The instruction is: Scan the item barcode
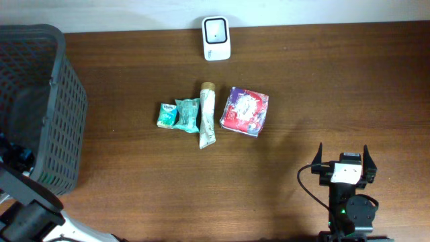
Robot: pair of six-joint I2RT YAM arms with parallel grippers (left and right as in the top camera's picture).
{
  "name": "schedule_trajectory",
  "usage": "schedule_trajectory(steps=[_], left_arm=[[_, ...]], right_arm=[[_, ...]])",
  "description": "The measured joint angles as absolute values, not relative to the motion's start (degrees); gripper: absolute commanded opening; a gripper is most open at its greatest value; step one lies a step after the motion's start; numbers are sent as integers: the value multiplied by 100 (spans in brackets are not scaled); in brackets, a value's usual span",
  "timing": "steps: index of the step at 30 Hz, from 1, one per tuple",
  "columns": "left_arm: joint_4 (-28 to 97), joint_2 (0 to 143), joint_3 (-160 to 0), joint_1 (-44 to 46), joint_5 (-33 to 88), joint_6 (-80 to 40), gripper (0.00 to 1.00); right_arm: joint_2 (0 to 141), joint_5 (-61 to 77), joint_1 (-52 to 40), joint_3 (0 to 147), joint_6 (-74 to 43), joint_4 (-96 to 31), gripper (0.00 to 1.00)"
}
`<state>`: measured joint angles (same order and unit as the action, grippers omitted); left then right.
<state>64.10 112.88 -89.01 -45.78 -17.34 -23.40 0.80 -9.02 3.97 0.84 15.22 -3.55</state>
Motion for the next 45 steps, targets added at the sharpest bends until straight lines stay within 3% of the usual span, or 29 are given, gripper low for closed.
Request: schedule_trajectory(steps=[1,2,5,7,11,14,21,22,23,24,31,36,45], left_arm=[[6335,11288,-8899,-4578,-1645,-2359,79],[6224,11288,-8897,-4578,-1485,-2309,82],[6073,11288,-8895,-4578,-1201,-2165,81],[6010,11288,-8875,-4578,-1125,-2121,67],[5682,11288,-8646,-4578,-1085,-2058,59],[5470,11288,-8464,-4578,-1085,-2051,48],[5374,11349,-8418,-4576,-1131,-2038,45],[5380,11459,-8418,-4578,-1140,-2038,40],[5380,11548,-8420,-4574,-1184,-2038,4],[5411,11574,-8431,-4556,-1271,-2016,0],[6040,11688,-8772,-4550,-1332,-1994,0],[7052,11574,-10322,-4552,-1153,-1994,0],[6075,8919,-11236,-4560,1605,-1999,0]], right_arm=[[80,-902,397,84,1522,-355,98],[80,-902,397,84,1522,-355,99],[80,-902,397,84,1522,-355,98],[80,-902,397,84,1522,-355,99],[80,-902,397,84,1522,-355,99],[80,-902,397,84,1525,-355,98],[80,-902,397,84,1522,-355,99],[80,-902,397,84,1522,-355,98],[80,-902,397,84,1525,-355,99],[80,-902,397,84,1520,-355,99],[80,-904,397,84,1522,-355,99],[80,-904,397,84,1522,-355,99],[80,-902,397,84,1522,-355,98]])
